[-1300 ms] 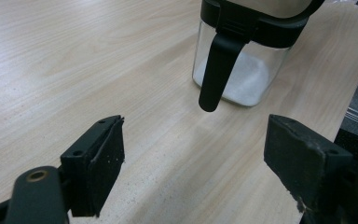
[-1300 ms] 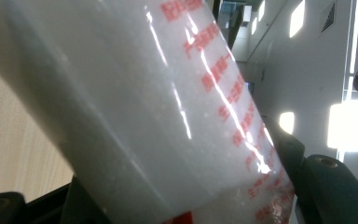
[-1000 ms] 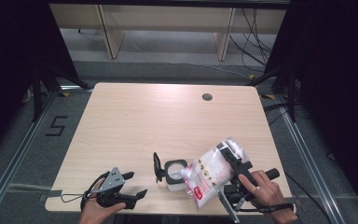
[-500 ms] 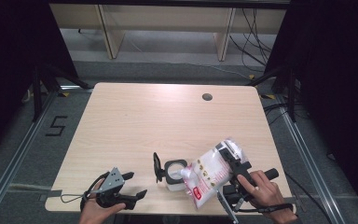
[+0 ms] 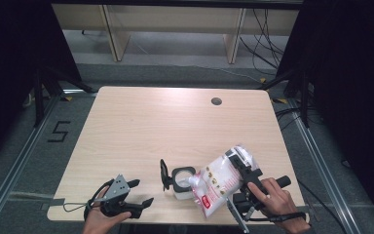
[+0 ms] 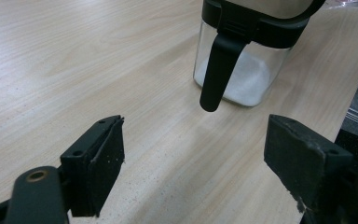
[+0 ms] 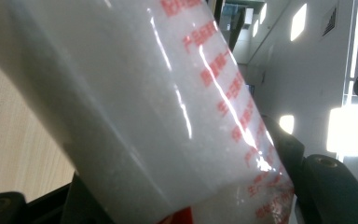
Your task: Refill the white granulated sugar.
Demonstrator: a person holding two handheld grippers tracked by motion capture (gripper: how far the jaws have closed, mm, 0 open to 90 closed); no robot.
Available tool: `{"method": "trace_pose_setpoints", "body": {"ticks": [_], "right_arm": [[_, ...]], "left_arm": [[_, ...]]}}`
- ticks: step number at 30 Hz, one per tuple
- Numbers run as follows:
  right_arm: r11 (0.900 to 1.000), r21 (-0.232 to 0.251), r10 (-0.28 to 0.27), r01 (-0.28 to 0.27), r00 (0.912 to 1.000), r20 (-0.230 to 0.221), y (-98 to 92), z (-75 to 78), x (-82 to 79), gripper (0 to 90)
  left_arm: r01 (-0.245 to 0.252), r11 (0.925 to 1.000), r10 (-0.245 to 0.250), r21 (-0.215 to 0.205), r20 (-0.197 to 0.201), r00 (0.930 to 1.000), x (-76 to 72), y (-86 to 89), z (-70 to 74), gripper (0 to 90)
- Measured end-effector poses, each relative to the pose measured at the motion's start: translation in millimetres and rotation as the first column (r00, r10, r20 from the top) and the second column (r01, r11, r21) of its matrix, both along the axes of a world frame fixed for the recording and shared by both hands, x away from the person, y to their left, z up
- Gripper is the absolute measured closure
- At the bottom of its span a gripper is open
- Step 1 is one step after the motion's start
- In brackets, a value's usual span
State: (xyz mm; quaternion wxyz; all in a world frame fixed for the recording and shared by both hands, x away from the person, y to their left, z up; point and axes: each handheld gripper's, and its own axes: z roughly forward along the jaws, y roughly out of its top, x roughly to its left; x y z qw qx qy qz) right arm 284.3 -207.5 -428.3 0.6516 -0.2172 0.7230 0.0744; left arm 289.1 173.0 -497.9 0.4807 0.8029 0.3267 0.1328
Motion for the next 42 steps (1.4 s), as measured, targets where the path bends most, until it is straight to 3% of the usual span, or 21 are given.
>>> {"method": "trace_pose_setpoints", "body": {"ticks": [1, 4, 5, 6, 8, 9, 10, 14, 19, 21, 23, 29, 31, 32, 35, 37, 38, 41, 42], "right_arm": [[1.0, -0.004, -0.006, 0.006, 1.0, -0.001, 0.2, 0.3, -0.5, 44.1], [1.0, 0.002, 0.0, 0.0, 1.0, -0.001, -0.1, -0.1, 0.2, 44.1], [1.0, 0.001, -0.001, 0.001, 1.0, -0.003, -0.2, 0.0, 0.2, 44.1], [1.0, 0.001, 0.0, 0.0, 1.0, -0.002, -0.1, 0.0, 0.1, 44.1], [1.0, -0.001, 0.0, 0.0, 1.0, -0.001, 0.0, 0.3, 0.0, 44.1], [1.0, 0.0, 0.001, -0.001, 1.0, -0.001, -0.1, 0.2, 0.2, 44.1], [1.0, 0.0, 0.0, 0.0, 1.0, -0.002, -0.2, 0.1, 0.2, 44.1], [1.0, -0.007, -0.006, 0.006, 1.0, 0.0, 0.3, 0.8, -0.7, 44.1], [0.999, 0.028, -0.028, 0.029, 0.9994, -0.023, -0.2, -2.0, -1.7, 44.1], [0.999, 0.03, -0.021, 0.021, 0.9995, -0.024, -0.3, -1.9, -1.1, 44.1], [0.999, 0.022, -0.026, 0.027, 0.9993, -0.026, -0.4, -1.2, -1.7, 44.2], [1.0, 0.008, -0.018, 0.018, 0.9998, -0.01, 1.4, 1.2, -2.7, 44.1], [0.999, 0.032, -0.042, 0.042, 0.9988, -0.025, 0.2, -1.1, -3.4, 44.1], [0.999, 0.007, -0.042, 0.042, 0.999, -0.018, 0.3, 0.7, -3.7, 44.2], [1.0, -0.013, -0.005, 0.005, 1.0, 0.004, 1.3, 2.7, -1.8, 44.1], [1.0, 0.011, -0.025, 0.025, 0.9996, -0.012, 1.1, 1.1, -2.9, 44.2], [0.998, 0.037, -0.041, 0.042, 0.9986, -0.034, 0.1, -1.4, -3.1, 44.2], [0.998, 0.036, -0.041, 0.042, 0.9987, -0.032, 0.0, -1.3, -3.2, 44.2], [0.999, 0.034, -0.04, 0.042, 0.9986, -0.034, 0.0, -1.1, -3.1, 44.2]], "left_arm": [[0.011, 0.9999, -0.012, 0.012, 0.013, 0.9999, 1.2, 0.9, 0.4, 19.5], [-0.003, 0.9998, 0.003, 0.019, -0.002, 1.0, 0.8, 1.3, 0.7, 19.5], [-0.004, 1.0, 0.004, -0.004, -0.003, 1.0, -0.2, -0.2, 0.1, 19.5], [0.01, 0.9999, -0.01, 0.012, 0.011, 0.9999, 0.8, 0.8, 0.5, 19.5], [0.0, 1.0, 0.0, 0.009, 0.001, 1.0, 1.1, 0.7, 0.6, 19.5], [-0.002, 0.9996, 0.002, 0.028, 0.003, 1.0, 1.2, 1.6, 0.9, 19.5], [-0.002, 1.0, 0.002, 0.004, 0.0, 1.0, -0.1, 0.1, 0.3, 19.5], [-0.007, 1.0, 0.007, -0.003, -0.001, 1.0, 0.4, -0.3, 0.4, 19.5], [-0.001, 0.9997, 0.001, 0.023, 0.002, 1.0, 1.1, 1.3, 0.6, 19.5], [0.001, 1.0, -0.001, 0.009, 0.001, 1.0, 0.0, 0.3, 0.2, 19.5], [0.013, 0.9994, -0.014, 0.033, 0.016, 0.9998, 1.3, 2.0, 0.7, 19.5], [-0.005, 1.0, 0.005, -0.002, -0.003, 1.0, 0.1, -0.1, 0.1, 19.5], [-0.004, 0.9996, 0.004, 0.029, 0.001, 1.0, 1.1, 1.6, 0.8, 19.5], [-0.001, 1.0, 0.001, 0.01, -0.001, 1.0, 0.1, 0.4, 0.5, 19.5], [-0.007, 1.0, 0.007, 0.005, -0.001, 1.0, -0.5, 0.7, 1.1, 19.5], [0.008, 0.9996, -0.008, 0.026, 0.018, 0.9998, 1.1, 2.3, 1.5, 19.5], [0.004, 0.9998, -0.004, 0.021, 0.005, 1.0, 0.1, 1.8, 0.9, 19.5], [-0.007, 1.0, 0.007, -0.007, -0.005, 1.0, 0.2, -0.3, 0.4, 19.5], [-0.001, 0.9999, 0.001, 0.01, -0.001, 1.0, -0.2, 0.6, 1.0, 20.8]]}}
